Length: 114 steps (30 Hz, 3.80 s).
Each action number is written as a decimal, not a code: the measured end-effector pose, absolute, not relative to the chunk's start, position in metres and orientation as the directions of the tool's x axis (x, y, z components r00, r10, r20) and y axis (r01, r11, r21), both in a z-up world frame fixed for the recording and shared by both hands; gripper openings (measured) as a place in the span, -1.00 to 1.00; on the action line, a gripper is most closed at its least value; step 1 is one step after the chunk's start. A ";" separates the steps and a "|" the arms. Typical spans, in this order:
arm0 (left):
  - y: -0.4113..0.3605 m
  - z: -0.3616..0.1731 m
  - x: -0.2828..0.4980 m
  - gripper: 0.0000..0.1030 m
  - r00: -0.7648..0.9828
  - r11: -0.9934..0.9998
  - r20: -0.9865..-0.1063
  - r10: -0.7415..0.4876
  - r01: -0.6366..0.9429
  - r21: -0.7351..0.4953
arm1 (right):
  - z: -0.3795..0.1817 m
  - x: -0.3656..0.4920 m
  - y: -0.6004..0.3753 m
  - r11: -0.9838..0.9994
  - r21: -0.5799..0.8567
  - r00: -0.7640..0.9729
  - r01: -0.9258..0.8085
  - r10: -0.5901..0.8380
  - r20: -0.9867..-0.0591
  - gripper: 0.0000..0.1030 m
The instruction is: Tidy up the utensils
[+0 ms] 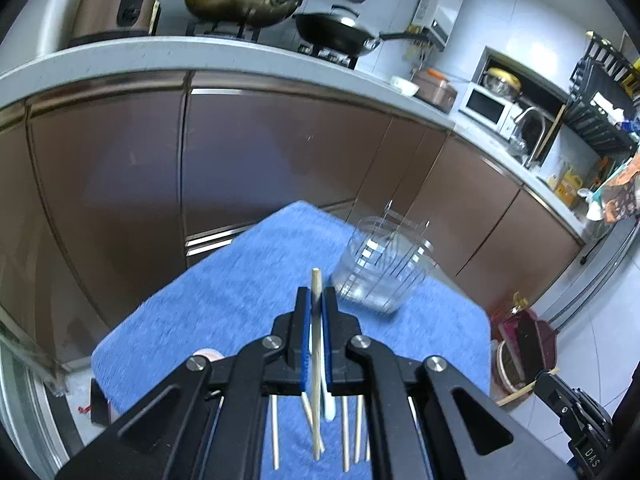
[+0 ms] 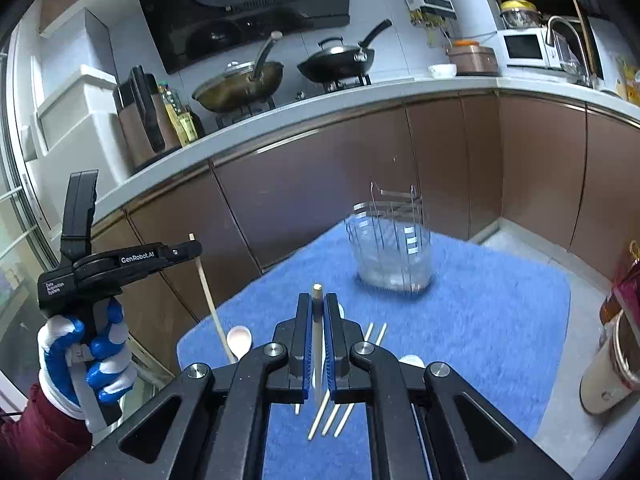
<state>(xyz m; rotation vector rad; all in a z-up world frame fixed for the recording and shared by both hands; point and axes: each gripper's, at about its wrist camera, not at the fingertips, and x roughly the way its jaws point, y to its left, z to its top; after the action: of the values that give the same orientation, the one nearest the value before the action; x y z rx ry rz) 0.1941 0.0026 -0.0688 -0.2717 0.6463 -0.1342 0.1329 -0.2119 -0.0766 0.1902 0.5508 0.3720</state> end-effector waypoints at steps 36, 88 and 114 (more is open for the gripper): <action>-0.112 -0.060 0.442 -0.91 0.897 0.960 -0.400 -0.187 0.082 -0.266 | -0.068 0.357 -0.254 0.958 0.176 0.876 -0.224 0.278 -0.395 -0.88; -0.013 0.009 0.188 -0.30 0.914 0.987 -0.382 -0.136 0.092 -0.132 | -0.009 0.137 -0.233 0.956 0.151 0.926 -0.250 0.282 -0.250 -0.43; 0.025 -0.011 0.118 -0.24 0.925 0.988 -0.369 -0.094 0.041 -0.148 | -0.031 0.078 -0.224 0.963 0.152 0.941 -0.222 0.252 -0.226 -0.10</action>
<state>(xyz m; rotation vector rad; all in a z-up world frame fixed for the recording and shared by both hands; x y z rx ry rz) 0.1181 0.0250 -0.0106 -0.1389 0.3848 -0.0693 0.0775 -0.2244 -0.0305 0.1252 0.2468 0.2425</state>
